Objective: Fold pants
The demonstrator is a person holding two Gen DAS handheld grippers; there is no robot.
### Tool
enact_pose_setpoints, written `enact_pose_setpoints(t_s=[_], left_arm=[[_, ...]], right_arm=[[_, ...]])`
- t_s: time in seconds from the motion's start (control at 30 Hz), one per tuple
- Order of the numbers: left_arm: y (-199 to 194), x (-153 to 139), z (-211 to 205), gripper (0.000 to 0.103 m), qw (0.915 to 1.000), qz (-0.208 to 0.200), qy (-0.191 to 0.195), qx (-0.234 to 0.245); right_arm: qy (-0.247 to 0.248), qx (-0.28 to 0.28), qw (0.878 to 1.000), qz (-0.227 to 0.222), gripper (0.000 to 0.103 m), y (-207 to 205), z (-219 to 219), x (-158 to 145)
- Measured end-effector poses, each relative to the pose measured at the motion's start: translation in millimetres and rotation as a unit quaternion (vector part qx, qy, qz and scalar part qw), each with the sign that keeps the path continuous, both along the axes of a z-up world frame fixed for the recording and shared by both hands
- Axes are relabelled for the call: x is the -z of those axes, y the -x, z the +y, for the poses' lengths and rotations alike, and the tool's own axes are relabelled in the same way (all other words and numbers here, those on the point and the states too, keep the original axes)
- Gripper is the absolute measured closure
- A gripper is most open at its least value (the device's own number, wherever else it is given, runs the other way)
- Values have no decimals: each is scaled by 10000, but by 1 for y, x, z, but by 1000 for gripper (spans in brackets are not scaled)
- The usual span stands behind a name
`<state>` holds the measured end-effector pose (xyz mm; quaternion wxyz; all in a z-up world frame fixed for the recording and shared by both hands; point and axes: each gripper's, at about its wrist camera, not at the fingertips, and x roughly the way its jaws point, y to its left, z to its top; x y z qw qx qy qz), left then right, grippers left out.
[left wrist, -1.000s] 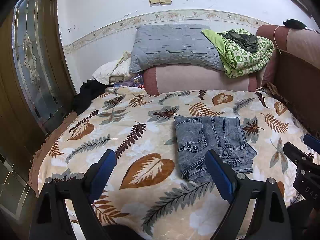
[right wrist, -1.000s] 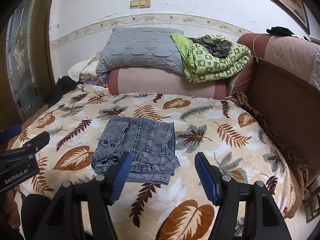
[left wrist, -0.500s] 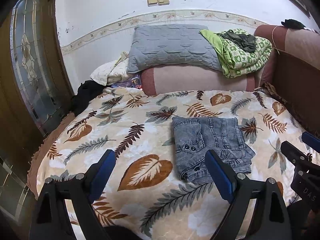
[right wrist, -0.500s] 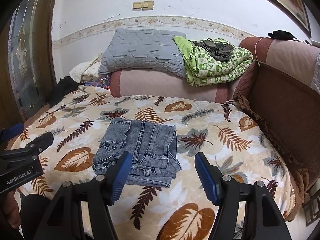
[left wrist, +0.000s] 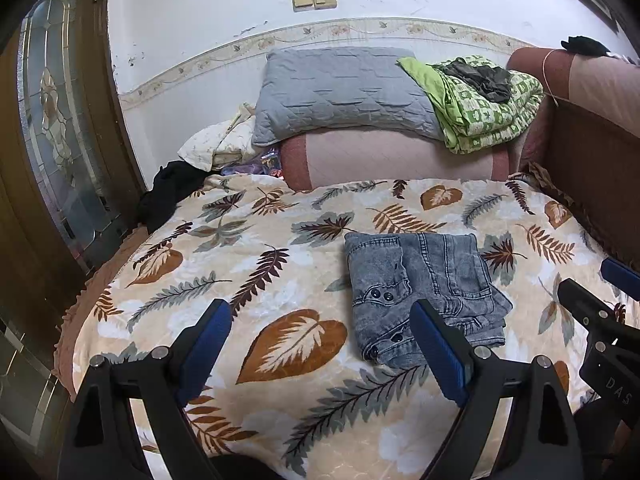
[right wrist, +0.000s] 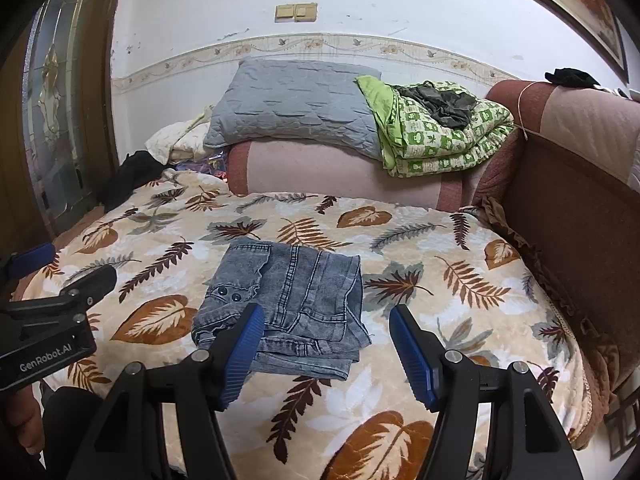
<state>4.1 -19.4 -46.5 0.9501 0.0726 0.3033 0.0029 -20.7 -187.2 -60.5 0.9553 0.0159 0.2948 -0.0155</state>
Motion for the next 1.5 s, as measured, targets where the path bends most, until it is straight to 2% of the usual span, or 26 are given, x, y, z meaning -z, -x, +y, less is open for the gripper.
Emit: enact_pose_setpoints(t_s=[0.57,1.5], left_arm=[[5,-5,5,12,9999,-116,38,88],[12,-7,3,12,9997,-89,73,228]], right_arm=[[110,-35,9999,-48,34,1,6,-4],[150,-62,9999,-51,34,5,9,-6]])
